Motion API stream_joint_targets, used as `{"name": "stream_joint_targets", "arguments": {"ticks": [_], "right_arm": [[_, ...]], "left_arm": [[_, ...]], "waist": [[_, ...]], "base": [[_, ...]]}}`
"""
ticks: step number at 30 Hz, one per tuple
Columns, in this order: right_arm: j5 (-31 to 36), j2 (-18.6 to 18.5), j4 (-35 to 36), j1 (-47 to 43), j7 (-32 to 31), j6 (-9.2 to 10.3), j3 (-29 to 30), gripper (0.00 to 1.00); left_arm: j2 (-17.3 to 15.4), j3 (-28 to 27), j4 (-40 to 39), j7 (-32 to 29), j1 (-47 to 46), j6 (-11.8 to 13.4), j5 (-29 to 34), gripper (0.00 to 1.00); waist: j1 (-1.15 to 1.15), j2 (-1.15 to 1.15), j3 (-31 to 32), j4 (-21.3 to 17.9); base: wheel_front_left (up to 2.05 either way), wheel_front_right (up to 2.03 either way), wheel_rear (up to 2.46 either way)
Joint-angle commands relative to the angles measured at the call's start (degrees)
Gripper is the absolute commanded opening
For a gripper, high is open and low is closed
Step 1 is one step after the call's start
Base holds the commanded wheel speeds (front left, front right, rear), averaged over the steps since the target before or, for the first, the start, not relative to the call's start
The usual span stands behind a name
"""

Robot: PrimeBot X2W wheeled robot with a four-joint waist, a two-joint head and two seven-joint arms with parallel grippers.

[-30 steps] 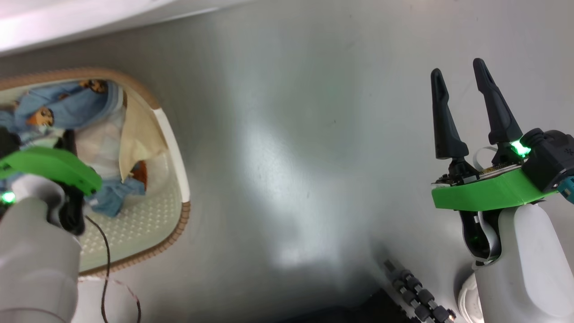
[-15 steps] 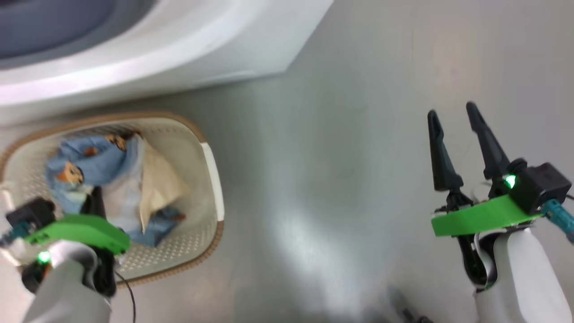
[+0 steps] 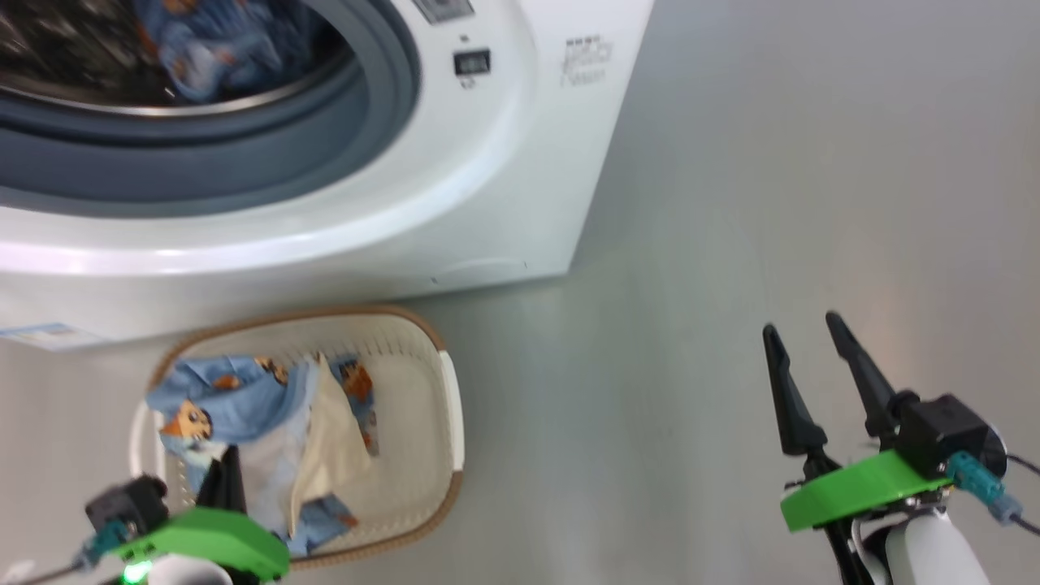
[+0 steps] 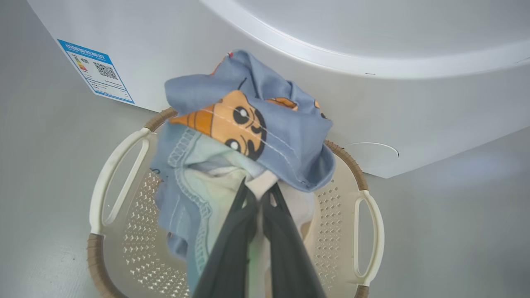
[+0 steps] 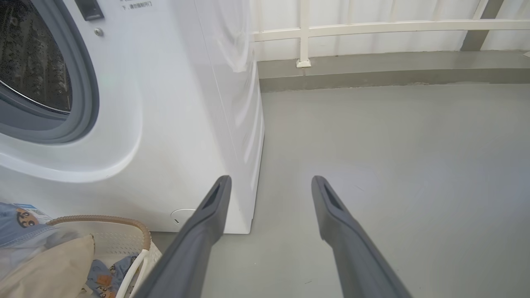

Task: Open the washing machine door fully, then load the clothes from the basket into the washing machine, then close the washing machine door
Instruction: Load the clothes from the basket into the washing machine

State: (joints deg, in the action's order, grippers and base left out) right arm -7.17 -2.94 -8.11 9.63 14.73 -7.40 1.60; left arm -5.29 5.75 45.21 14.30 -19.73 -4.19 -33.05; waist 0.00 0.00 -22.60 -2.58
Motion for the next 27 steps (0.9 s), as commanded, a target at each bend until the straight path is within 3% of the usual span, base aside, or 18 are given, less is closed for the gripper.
{"name": "stream_joint_targets", "arguments": {"ticks": [1, 18, 27], "right_arm": [[0.3, 0.1, 0.8, -1.8, 0.3, -0.09, -1.2, 1.0], [0.5, 0.1, -0.5, -9.6, 0.3, -0.09, -0.5, 1.0], [0.4, 0.1, -0.2, -11.0, 0.3, -0.09, -0.7, 1.0]], "left_arm": [[-0.9, -2.1, -2.6, 0.7, 2.7, 0.7, 1.1, 0.0], [1.2, -2.1, -19.7, 0.7, 17.4, 5.4, 9.7, 0.0], [0.9, -1.7, -27.5, 0.7, 21.9, 7.4, 11.9, 0.0]], "waist": [[0.0, 0.0, 8.8, 4.0], [0.0, 0.0, 21.6, 6.9], [0.0, 0.0, 24.3, 7.2]], "base": [[0.0, 0.0, 0.0], [0.0, 0.0, 0.0], [0.0, 0.0, 0.0]]}}
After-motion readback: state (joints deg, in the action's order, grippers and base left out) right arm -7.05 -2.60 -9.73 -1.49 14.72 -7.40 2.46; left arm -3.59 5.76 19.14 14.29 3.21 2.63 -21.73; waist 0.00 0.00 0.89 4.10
